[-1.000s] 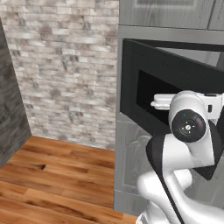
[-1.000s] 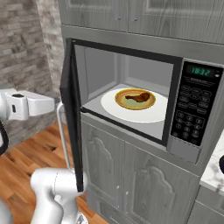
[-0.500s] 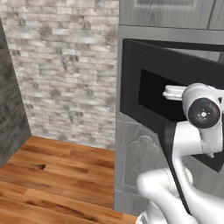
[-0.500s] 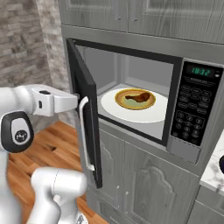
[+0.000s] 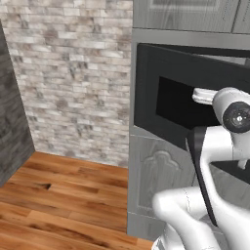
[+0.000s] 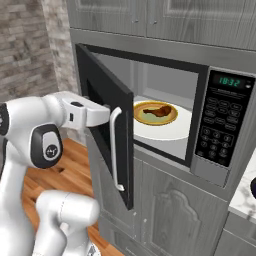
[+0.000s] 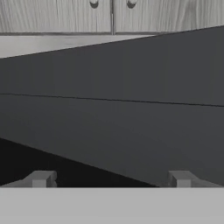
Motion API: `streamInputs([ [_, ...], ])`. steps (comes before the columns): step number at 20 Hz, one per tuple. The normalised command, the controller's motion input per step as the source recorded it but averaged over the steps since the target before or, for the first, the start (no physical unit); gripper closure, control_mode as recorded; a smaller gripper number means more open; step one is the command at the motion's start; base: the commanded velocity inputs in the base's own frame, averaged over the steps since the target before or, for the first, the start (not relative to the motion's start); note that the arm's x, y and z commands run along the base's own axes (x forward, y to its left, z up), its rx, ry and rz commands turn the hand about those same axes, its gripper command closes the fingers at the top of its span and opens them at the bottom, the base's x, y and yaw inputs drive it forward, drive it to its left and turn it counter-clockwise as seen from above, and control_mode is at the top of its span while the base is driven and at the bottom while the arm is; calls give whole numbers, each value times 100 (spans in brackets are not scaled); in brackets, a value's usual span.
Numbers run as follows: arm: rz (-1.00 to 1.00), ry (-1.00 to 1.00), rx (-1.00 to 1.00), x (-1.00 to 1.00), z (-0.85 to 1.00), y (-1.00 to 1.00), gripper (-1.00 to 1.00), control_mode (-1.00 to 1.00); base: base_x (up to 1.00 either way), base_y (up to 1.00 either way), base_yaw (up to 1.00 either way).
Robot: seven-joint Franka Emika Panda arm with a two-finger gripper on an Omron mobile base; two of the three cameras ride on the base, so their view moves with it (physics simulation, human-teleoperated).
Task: Pick the chicken drumstick from the counter and place it in the microwave. Then turn on the microwave.
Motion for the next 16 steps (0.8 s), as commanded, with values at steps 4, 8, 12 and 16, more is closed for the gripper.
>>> streamInputs([
  [4, 0, -5, 4, 29, -10, -31, -100, -100, 0, 0, 0],
  [8, 0, -3, 4, 38, -7, -31, -100, -100, 0, 0, 0],
  [12, 0, -3, 2, 33, -7, -27, -100, -100, 0, 0, 0],
  [16, 1, -2, 0, 31, -6, -22, -100, -100, 0, 0, 0],
])
